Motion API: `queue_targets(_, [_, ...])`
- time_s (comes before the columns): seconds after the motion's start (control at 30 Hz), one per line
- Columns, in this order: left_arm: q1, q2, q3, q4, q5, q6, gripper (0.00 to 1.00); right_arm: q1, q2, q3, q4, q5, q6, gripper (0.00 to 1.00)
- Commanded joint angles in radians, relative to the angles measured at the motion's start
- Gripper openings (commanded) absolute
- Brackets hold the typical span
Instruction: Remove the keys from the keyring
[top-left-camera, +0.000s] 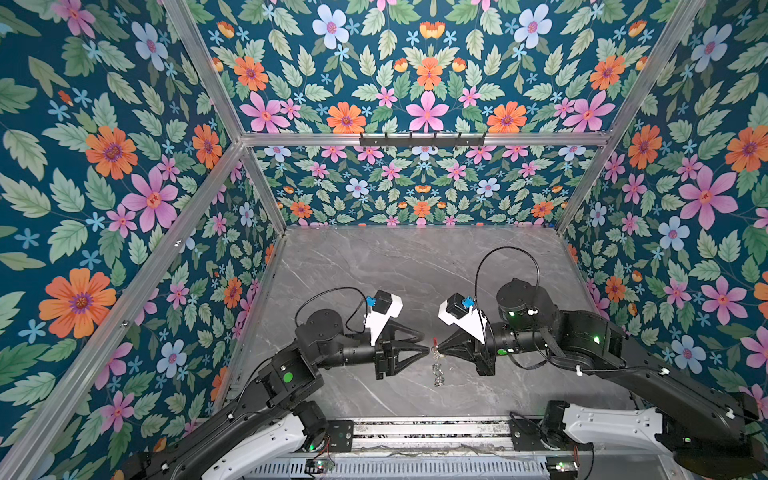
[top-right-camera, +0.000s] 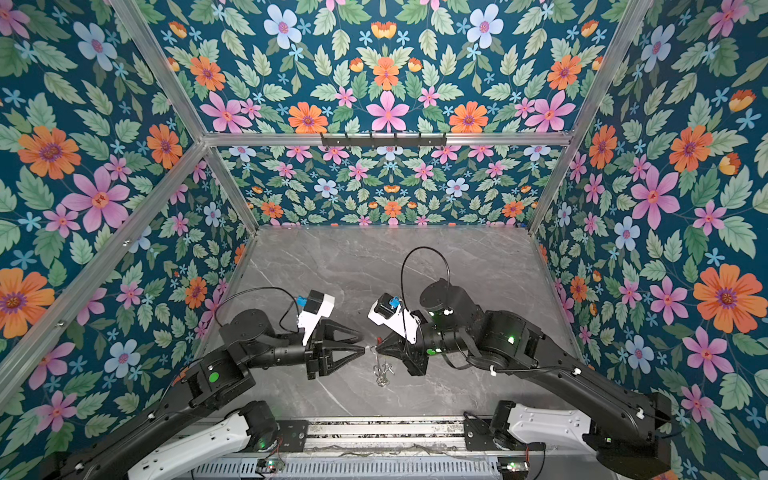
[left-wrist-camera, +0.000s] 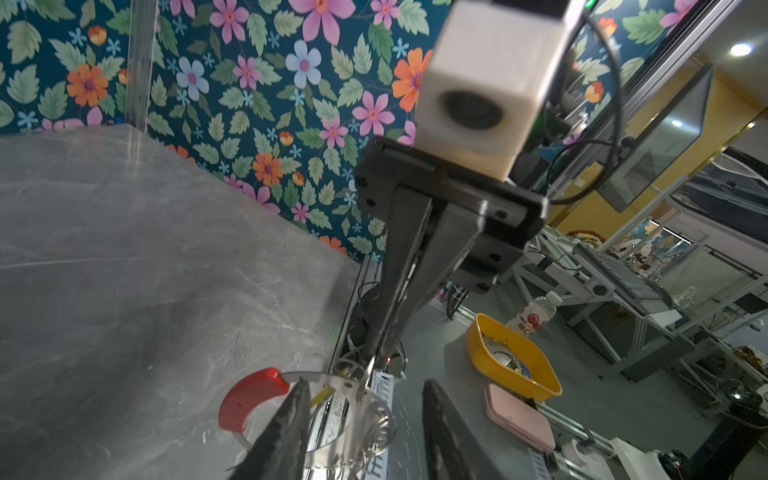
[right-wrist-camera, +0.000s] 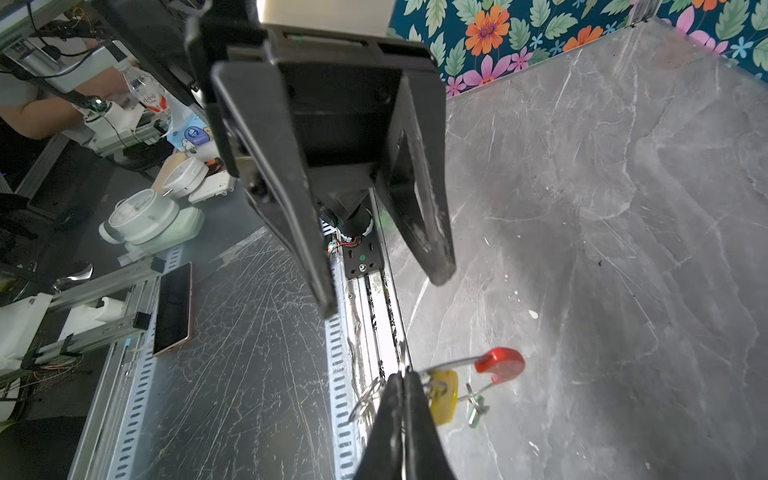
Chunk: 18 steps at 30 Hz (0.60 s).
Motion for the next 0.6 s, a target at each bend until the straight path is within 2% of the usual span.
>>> queue_targets(0.0, [0.001, 0.024, 0.02, -0.047, 0.044, 0.033, 0.45, 0.0, 0.006, 0.016, -0.023, -0.014, -0.024, 0.0])
queue_targets(0.13, [0.001, 0.049, 0.04, -0.053, 0.071, 0.049, 0.4, 0.001, 0.019, 0.029, -0.04, -0.024, -0.029, 0.0])
queue_targets(0.3, [0.002, 0.074, 0.055, -0.056, 0.099, 0.062, 0.28, 0.0, 0.027, 0.031, -0.041, -0.026, -0.03, 0.0])
queue_targets(0.57, [0.0, 0.089, 0.058, -0.054, 0.112, 0.07, 0.19, 0.001, 0.03, 0.033, -0.03, -0.02, -0.029, 0.0])
